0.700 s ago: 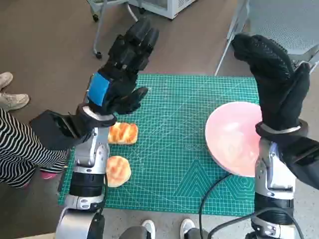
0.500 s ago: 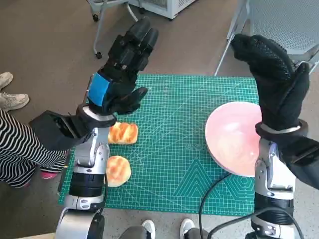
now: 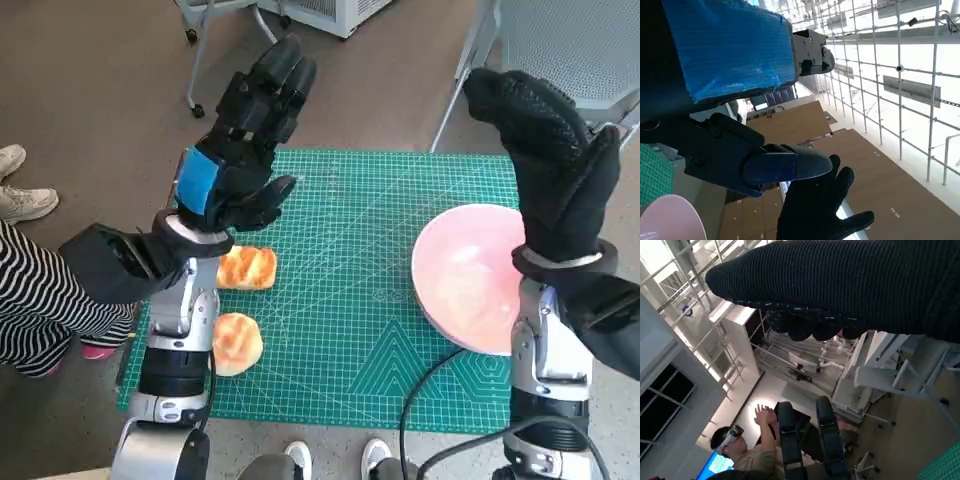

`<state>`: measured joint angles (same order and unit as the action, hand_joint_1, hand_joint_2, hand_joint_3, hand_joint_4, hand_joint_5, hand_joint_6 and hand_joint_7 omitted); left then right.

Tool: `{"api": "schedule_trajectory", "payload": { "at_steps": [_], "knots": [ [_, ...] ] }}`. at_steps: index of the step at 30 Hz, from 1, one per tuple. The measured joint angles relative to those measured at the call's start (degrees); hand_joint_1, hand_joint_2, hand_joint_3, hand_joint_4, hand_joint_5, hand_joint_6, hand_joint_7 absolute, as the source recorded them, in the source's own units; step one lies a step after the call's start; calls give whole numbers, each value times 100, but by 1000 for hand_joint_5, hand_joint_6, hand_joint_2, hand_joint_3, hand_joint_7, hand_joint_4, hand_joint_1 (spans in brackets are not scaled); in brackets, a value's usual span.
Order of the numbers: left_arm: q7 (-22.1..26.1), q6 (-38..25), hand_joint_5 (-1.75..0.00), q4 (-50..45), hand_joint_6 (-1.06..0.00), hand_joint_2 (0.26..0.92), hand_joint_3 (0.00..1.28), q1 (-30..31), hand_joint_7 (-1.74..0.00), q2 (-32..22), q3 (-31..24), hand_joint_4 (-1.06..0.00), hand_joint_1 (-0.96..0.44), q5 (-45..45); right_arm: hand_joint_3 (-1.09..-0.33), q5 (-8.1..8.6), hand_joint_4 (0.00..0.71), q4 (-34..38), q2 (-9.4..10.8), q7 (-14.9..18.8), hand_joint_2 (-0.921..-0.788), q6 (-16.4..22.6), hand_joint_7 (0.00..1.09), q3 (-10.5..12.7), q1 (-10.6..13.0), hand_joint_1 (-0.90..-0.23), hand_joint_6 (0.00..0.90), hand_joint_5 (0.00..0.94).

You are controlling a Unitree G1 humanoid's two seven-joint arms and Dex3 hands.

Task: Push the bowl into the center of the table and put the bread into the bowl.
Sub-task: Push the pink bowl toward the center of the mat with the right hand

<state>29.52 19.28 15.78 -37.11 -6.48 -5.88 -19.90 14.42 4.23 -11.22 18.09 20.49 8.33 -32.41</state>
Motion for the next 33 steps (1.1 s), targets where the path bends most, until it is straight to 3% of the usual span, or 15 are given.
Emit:
{"api": "schedule_trajectory", "payload": {
  "at_steps": [25,29,33],
  "knots": [
    [-7,2,-6,-68,1,921,404,29,-321,-2,12,-33,-666,5,-640,-17,153,2,-5,1,-921,-5,580,-55,4,-673,0,1],
    [-3,47,-6,-68,1,921,403,42,-317,-1,19,-34,-666,31,-644,39,151,6,-188,91,-921,32,580,121,133,-663,-1,1],
    [-1,118,-7,-58,1,921,404,82,-313,-41,-28,-35,-665,31,-650,128,147,113,-497,122,-921,129,578,503,311,-651,-1,0]
  ]
}}
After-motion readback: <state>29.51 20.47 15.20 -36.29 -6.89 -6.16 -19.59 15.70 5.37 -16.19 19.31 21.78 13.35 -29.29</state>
